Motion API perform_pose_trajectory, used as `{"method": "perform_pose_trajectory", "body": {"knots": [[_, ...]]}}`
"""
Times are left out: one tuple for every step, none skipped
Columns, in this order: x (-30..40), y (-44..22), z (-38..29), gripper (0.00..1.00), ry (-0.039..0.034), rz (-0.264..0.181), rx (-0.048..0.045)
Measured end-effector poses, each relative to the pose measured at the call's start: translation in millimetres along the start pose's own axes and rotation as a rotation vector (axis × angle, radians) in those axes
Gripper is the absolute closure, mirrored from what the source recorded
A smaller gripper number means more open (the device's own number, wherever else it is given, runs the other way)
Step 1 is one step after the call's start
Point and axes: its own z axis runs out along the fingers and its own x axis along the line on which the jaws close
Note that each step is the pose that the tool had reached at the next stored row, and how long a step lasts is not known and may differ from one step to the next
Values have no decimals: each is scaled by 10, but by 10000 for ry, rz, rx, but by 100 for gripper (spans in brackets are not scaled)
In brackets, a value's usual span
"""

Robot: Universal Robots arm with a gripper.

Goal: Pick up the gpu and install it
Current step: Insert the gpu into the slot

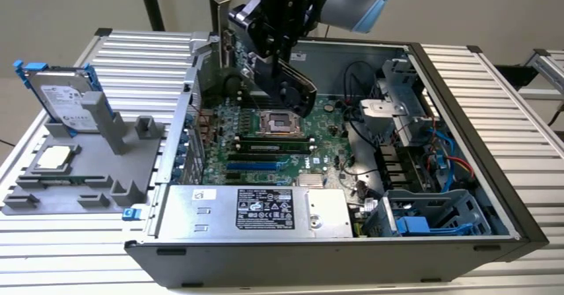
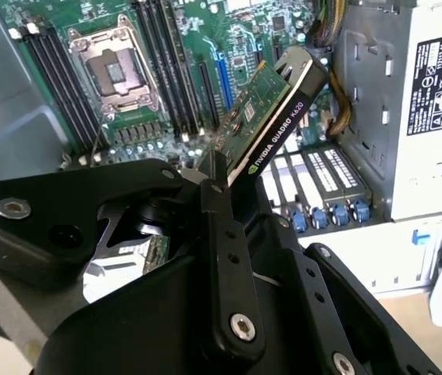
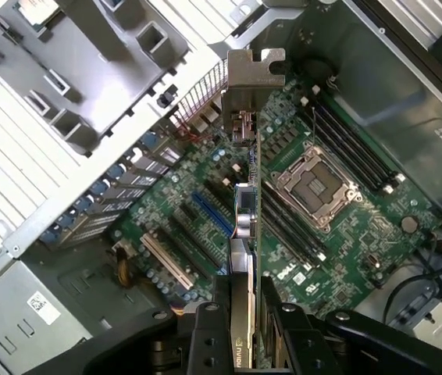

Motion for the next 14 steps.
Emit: {"method": "perform_pose_trajectory", "body": {"knots": [[0,0,0,100,4,-56,0],[0,0,0,100,7,-105,1],[0,0,0,100,11,-158,1],[0,0,0,100,15,-209,2],[-1,0,0,100,19,-261,2],[-1,-1,0,100,22,-314,2],[-1,-1,0,100,25,-364,3],[-1,-1,0,100,29,-417,3],[-1,-1,0,100,32,-466,4],[-1,-1,0,100,37,-517,4],[-1,-1,0,100,40,-568,5],[-1,-1,0,100,44,-618,5],[-1,-1,0,100,48,-669,6],[-1,-1,0,100,51,-719,6]]}}
